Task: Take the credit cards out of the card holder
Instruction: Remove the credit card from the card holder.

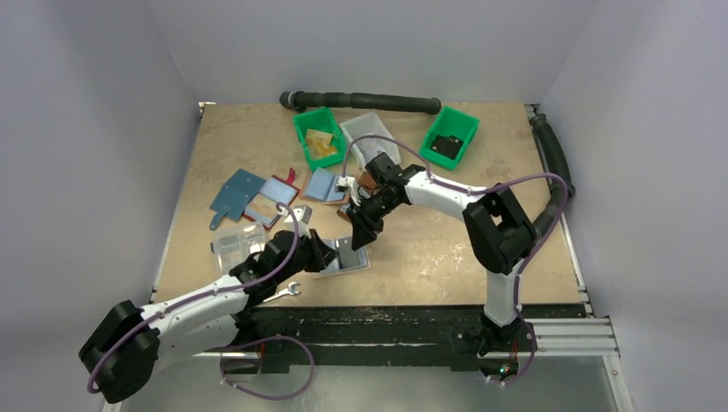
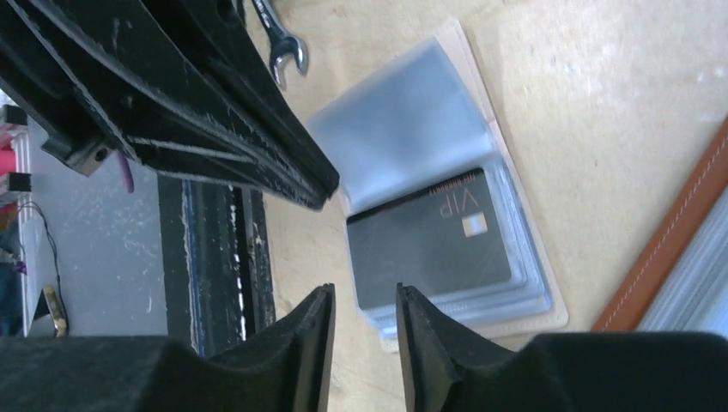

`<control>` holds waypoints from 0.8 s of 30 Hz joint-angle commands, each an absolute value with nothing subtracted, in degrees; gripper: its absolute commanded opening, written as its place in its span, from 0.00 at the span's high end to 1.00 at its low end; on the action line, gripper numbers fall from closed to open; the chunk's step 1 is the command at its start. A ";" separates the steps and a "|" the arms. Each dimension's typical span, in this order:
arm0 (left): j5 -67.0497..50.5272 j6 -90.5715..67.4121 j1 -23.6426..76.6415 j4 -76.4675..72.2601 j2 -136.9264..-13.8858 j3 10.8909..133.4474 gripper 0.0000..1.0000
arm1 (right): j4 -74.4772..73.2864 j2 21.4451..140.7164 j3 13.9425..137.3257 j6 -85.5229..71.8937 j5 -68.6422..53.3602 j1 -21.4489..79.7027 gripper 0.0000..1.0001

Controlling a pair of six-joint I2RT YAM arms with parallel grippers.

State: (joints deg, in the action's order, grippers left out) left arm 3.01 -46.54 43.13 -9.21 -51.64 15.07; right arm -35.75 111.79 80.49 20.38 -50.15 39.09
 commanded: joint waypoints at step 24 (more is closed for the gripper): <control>5.38 -49.24 42.91 -15.44 -61.84 15.14 0.64 | -15.39 108.88 68.86 -4.26 -45.46 37.08 0.51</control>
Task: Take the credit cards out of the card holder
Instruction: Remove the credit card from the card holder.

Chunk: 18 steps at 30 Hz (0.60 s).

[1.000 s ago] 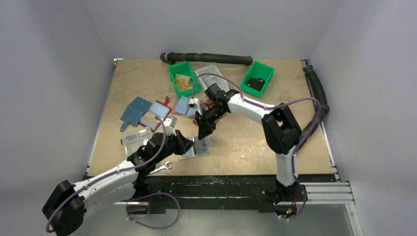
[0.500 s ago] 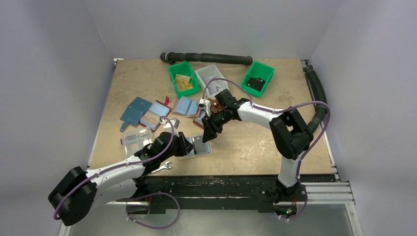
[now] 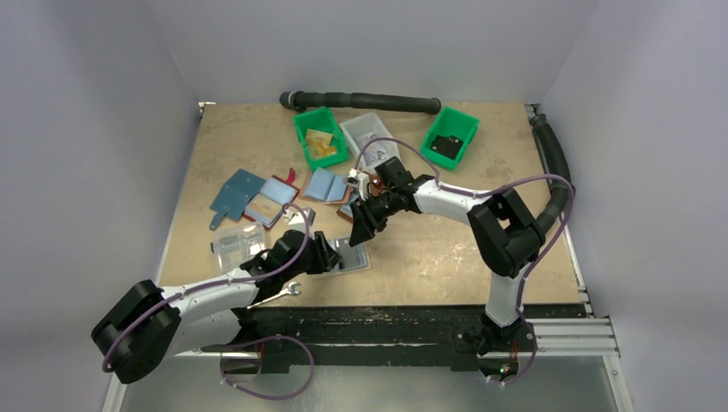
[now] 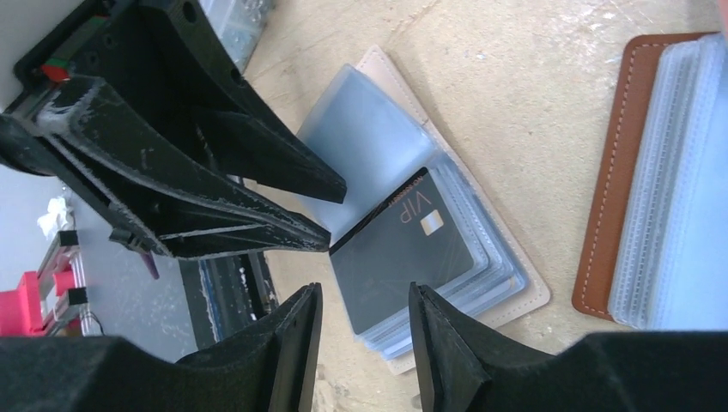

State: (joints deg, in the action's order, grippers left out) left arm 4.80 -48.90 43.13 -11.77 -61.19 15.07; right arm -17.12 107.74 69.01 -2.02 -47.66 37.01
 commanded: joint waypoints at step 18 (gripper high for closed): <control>4.55 -49.96 42.94 -18.86 -63.57 14.40 0.64 | -16.46 110.03 69.57 -5.72 -42.11 37.18 0.56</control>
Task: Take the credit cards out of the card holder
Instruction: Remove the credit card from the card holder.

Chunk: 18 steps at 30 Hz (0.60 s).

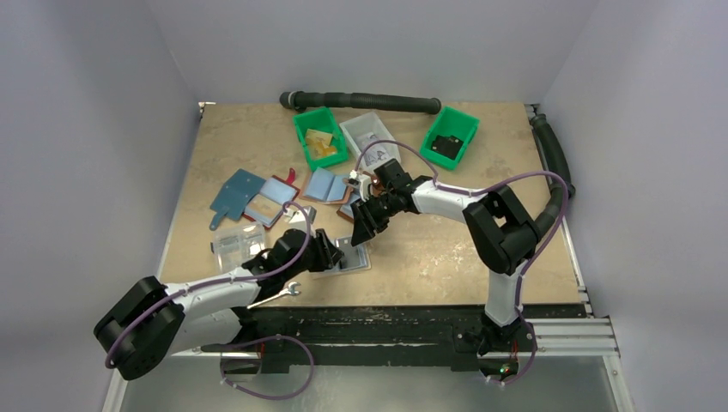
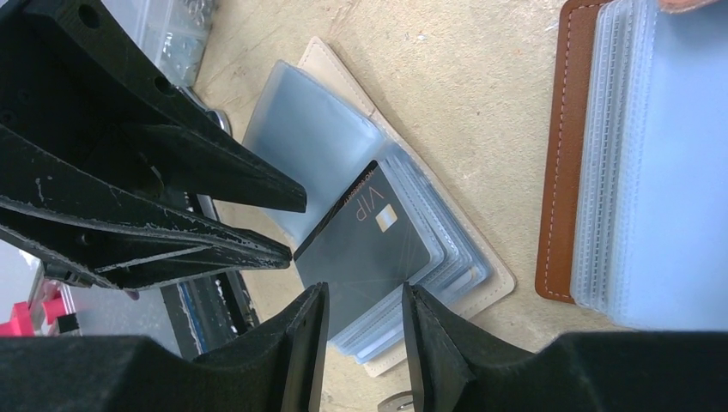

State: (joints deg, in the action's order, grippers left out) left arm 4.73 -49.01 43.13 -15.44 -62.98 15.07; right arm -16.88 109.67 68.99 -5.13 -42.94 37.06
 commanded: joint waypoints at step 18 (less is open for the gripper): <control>3.82 -50.30 42.93 -20.78 -65.98 14.07 0.64 | -16.73 110.83 69.83 -6.94 -41.09 37.17 0.53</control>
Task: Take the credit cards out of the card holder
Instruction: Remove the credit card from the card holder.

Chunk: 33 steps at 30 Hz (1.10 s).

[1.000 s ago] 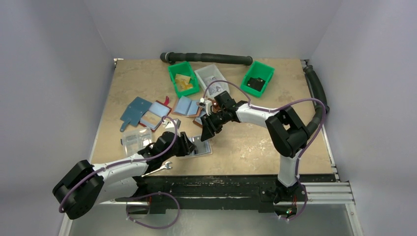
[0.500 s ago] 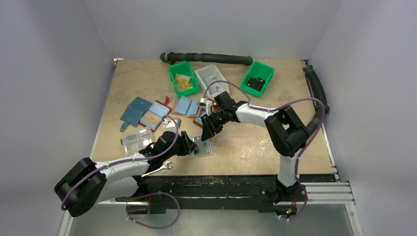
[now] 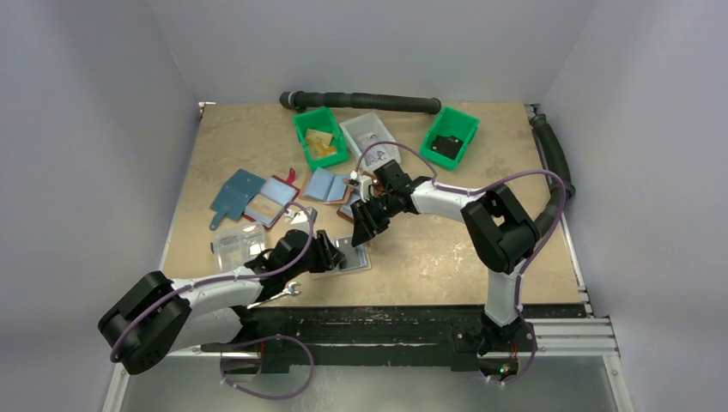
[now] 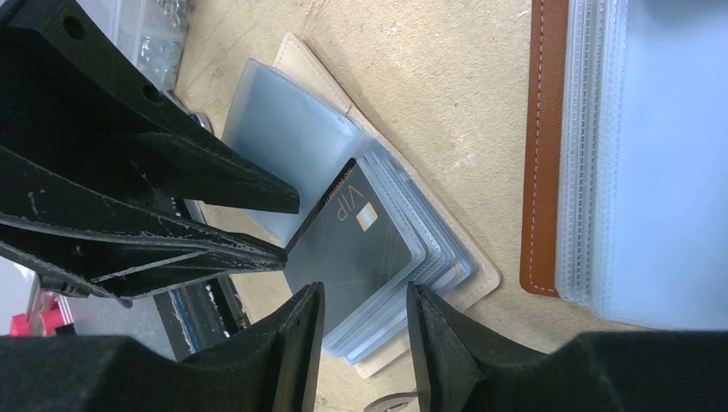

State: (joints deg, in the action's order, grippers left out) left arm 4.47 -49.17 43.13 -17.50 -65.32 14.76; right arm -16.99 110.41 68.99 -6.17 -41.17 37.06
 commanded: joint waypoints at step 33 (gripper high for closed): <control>3.09 -50.58 42.80 -22.40 -68.63 13.22 0.64 | -17.88 111.66 71.15 -5.48 -46.47 37.57 0.63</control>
